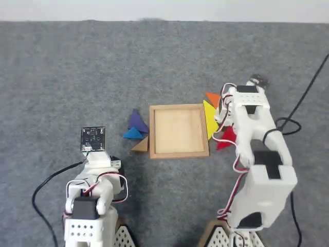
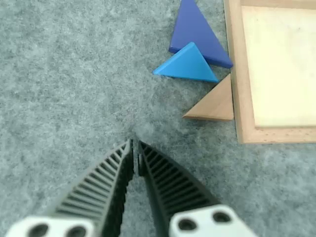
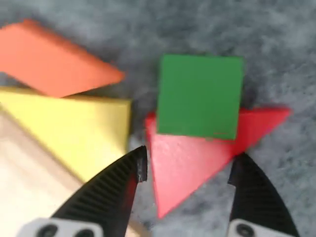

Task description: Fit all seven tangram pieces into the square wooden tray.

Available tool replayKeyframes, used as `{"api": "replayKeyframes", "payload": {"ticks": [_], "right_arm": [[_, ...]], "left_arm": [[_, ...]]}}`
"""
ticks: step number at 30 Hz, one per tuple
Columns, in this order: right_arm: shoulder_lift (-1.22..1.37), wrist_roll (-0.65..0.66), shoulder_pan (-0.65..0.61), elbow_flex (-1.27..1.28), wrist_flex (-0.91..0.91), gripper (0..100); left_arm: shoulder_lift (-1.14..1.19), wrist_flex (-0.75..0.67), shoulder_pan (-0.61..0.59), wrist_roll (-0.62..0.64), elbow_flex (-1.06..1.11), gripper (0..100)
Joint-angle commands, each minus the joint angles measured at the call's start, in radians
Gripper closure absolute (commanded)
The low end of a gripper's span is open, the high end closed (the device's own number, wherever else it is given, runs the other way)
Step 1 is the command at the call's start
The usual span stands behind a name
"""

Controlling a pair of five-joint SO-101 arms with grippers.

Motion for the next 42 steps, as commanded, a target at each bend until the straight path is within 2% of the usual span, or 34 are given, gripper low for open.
{"api": "replayKeyframes", "payload": {"ticks": [1,6,10,25,32,42], "right_arm": [[0.018,-0.012,0.028,-0.089,0.013,71.6],[0.074,-0.017,0.042,-0.166,0.021,71.4],[0.081,-0.089,0.044,-0.183,0.022,71.4],[0.030,-0.110,0.042,-0.213,-0.031,71.2],[0.035,-0.215,0.061,-0.213,-0.047,57.7],[0.038,-0.227,0.061,-0.198,-0.053,57.1]], "left_arm": [[-0.020,0.002,-0.006,-0.009,-0.012,99],[-0.020,0.002,-0.006,-0.009,-0.012,99],[-0.020,0.002,-0.006,-0.009,-0.012,99],[-0.020,0.002,-0.006,-0.009,-0.012,99],[-0.020,0.002,-0.006,-0.009,-0.012,99],[-0.020,0.002,-0.006,-0.009,-0.012,99]]}}
